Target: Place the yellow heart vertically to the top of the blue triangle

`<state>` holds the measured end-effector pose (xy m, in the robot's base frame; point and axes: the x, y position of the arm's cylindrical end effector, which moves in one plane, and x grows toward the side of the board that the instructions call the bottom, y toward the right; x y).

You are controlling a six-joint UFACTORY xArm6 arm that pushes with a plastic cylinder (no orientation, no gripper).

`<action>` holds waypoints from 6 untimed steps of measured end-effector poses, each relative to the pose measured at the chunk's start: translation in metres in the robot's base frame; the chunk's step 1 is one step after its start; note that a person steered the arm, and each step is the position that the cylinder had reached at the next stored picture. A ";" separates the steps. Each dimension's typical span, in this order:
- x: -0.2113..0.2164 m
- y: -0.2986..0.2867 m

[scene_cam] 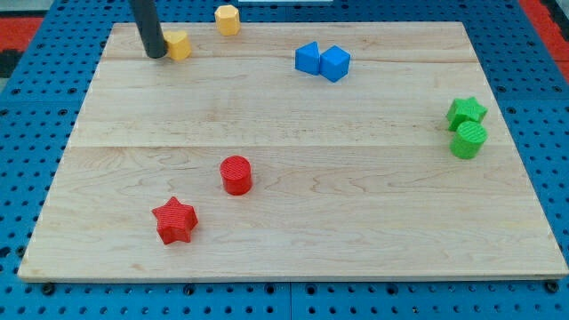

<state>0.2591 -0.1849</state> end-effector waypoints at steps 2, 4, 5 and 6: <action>-0.023 0.015; -0.030 0.213; -0.018 0.121; -0.040 0.029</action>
